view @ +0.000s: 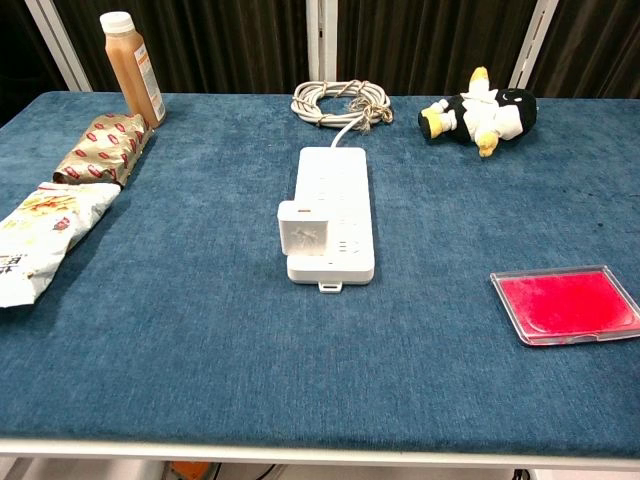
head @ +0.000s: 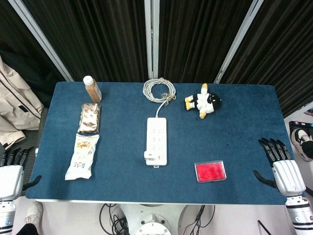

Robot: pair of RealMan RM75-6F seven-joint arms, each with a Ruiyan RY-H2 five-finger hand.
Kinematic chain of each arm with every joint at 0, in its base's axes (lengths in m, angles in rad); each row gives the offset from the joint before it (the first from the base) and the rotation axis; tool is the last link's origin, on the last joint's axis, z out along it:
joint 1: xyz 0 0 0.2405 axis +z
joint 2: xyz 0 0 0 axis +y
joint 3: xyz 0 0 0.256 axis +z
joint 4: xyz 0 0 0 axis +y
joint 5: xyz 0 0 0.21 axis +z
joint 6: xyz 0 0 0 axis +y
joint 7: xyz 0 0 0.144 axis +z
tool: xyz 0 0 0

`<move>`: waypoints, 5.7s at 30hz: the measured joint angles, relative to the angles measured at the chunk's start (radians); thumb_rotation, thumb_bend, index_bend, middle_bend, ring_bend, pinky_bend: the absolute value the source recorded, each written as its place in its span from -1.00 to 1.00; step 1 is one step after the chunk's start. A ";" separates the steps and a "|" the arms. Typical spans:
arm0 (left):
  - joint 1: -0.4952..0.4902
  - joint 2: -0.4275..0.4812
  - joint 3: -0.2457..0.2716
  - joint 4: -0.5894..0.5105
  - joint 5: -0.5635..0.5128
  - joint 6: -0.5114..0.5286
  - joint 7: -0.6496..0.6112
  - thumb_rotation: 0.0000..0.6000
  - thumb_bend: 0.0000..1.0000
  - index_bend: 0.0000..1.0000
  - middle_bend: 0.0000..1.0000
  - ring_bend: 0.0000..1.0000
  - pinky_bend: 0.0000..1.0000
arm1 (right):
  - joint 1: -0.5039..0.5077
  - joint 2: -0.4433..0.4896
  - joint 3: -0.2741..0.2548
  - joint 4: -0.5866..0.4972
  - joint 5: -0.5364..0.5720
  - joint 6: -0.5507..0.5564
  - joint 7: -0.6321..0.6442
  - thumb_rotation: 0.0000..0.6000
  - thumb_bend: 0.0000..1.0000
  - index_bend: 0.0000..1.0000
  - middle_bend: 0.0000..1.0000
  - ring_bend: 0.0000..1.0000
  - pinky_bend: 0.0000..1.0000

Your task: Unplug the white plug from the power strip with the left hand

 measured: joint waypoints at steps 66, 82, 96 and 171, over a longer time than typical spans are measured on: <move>-0.750 -0.541 -0.115 0.341 0.053 -0.620 -0.278 1.00 -0.76 -0.43 -0.42 -0.55 -0.28 | 0.921 -0.460 0.159 0.429 0.338 -1.016 -0.173 1.00 -0.16 -0.63 -0.65 -1.00 -1.00; -0.779 -0.590 -0.087 0.374 0.026 -0.629 -0.282 1.00 -0.56 -0.28 -0.21 -0.32 0.13 | 0.915 -0.463 0.141 0.430 0.332 -0.992 -0.177 1.00 -0.16 -0.63 -0.64 -1.00 -1.00; -0.793 -0.632 -0.076 0.453 0.039 -0.588 -0.332 1.00 -0.07 0.09 0.23 0.09 0.45 | 0.923 -0.475 0.133 0.439 0.336 -0.997 -0.186 1.00 -0.16 -0.63 -0.64 -1.00 -1.00; -0.464 -0.192 -0.046 0.218 -0.062 -0.204 -0.116 1.00 -0.59 -0.65 -0.55 -0.79 -0.68 | 0.492 -0.011 0.062 -0.001 0.222 -0.380 -0.156 1.00 -0.29 -0.99 -0.82 -1.00 -1.00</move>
